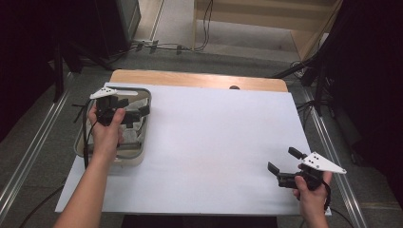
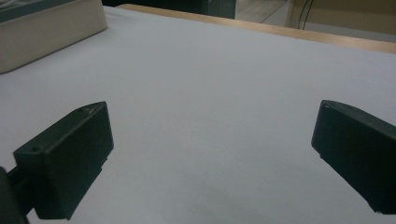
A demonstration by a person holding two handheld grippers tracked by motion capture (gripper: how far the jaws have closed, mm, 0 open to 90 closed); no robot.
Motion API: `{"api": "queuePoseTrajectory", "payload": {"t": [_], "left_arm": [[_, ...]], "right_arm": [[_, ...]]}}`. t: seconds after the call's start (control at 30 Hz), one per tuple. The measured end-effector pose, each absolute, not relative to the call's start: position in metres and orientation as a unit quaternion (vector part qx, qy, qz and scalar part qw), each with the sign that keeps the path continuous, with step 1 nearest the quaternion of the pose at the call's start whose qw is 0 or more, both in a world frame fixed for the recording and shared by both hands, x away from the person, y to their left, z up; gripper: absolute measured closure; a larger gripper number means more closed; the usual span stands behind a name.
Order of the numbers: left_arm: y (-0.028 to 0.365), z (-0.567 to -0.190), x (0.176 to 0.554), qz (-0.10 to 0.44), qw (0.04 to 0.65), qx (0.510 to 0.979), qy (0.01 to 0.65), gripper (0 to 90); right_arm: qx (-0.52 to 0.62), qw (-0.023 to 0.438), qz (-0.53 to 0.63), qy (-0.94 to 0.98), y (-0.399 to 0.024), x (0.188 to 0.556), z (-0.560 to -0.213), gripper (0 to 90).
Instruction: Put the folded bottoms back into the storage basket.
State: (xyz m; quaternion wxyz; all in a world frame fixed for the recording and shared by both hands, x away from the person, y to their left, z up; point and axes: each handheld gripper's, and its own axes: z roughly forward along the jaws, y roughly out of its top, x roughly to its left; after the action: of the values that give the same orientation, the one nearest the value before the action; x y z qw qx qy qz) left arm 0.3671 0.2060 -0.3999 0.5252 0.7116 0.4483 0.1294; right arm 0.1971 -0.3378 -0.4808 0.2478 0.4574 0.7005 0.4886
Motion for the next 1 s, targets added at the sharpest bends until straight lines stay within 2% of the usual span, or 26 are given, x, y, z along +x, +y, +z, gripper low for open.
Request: {"api": "queuePoseTrajectory", "payload": {"t": [0.2, 0.6, 1.0], "left_arm": [[0.199, -0.397, 0.339, 0.138, 0.542, 0.722, 0.407, 0.0], [0.192, -0.405, 0.295, 0.146, 0.564, 0.725, 0.367, 0.0], [0.189, -0.425, 0.258, 0.144, 0.575, 0.725, 0.349, 0.0]], "right_arm": [[0.460, 0.248, 0.488, 0.699, -0.341, 0.197, -0.482, 0.0], [0.462, 0.250, 0.489, 0.696, -0.343, 0.197, -0.482, 0.0], [0.464, 0.242, 0.494, 0.695, -0.350, 0.193, -0.488, 0.0]]}}
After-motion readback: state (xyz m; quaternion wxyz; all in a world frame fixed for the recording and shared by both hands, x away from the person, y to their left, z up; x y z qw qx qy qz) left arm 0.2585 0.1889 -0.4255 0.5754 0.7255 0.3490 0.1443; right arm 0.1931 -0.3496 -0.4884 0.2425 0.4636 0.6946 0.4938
